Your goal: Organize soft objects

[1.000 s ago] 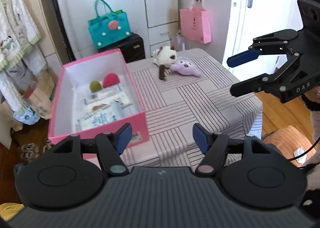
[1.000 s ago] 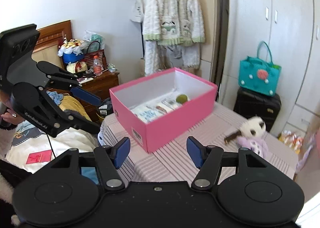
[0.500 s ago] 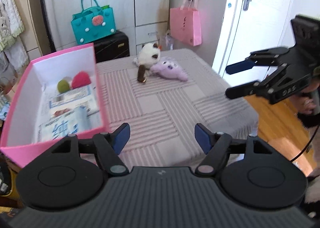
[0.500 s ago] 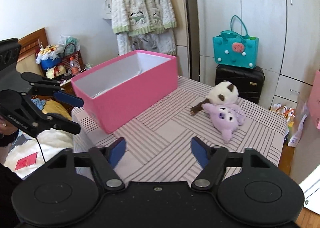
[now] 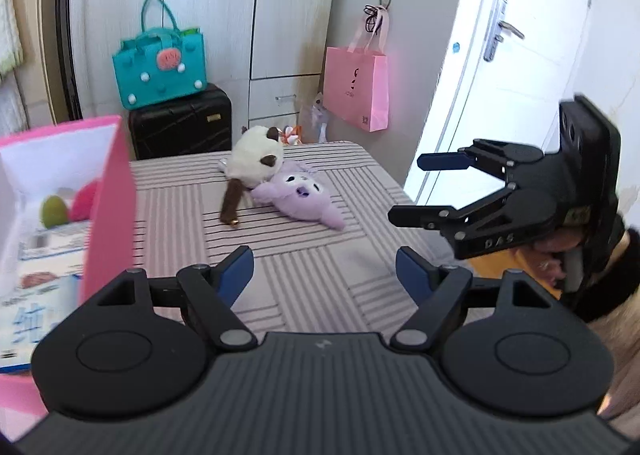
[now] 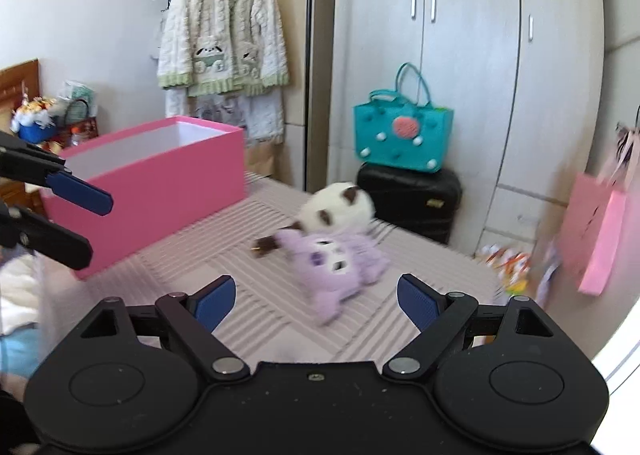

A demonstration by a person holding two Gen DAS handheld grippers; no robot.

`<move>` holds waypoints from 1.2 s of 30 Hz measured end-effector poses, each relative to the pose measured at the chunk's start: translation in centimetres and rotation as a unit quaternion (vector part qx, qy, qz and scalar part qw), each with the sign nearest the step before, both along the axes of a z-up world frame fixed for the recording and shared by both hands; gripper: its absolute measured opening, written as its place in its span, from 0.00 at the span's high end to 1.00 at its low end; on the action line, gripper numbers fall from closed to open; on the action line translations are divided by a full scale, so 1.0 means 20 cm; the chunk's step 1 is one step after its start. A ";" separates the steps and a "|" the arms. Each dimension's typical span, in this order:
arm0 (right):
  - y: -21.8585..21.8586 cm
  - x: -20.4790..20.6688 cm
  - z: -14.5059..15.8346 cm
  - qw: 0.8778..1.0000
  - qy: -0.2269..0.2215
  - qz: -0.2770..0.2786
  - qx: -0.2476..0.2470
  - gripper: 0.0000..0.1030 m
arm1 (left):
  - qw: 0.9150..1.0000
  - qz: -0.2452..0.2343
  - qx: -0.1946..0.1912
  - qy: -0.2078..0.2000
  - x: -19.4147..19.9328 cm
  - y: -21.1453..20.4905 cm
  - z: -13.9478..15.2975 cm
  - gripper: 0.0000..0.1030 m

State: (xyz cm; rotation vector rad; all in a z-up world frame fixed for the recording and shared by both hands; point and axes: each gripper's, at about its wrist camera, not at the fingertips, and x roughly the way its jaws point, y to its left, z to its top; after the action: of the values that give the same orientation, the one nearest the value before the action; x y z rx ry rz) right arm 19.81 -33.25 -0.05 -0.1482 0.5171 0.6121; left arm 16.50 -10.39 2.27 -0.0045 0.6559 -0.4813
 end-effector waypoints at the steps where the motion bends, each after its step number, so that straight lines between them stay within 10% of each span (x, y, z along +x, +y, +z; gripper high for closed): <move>1: -0.01 0.03 -0.01 1.000 -0.011 -0.003 -0.006 0.12 | 1.000 0.002 -0.006 0.005 0.03 -0.01 -0.01 0.25; 32: 0.01 1.06 -0.33 0.972 0.185 0.072 0.128 0.14 | 0.990 0.129 -0.043 0.032 0.56 -0.27 -0.39 0.41; 36: 0.00 1.10 -0.37 0.962 0.216 0.080 0.149 0.15 | 0.988 0.130 -0.065 0.049 0.59 -0.24 -0.42 0.62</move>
State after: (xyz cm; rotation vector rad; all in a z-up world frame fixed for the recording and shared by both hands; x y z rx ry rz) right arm 41.86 -33.29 -7.55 0.2390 0.8310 0.8795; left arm 28.25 -15.28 -6.08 -0.2364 0.7079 -0.2715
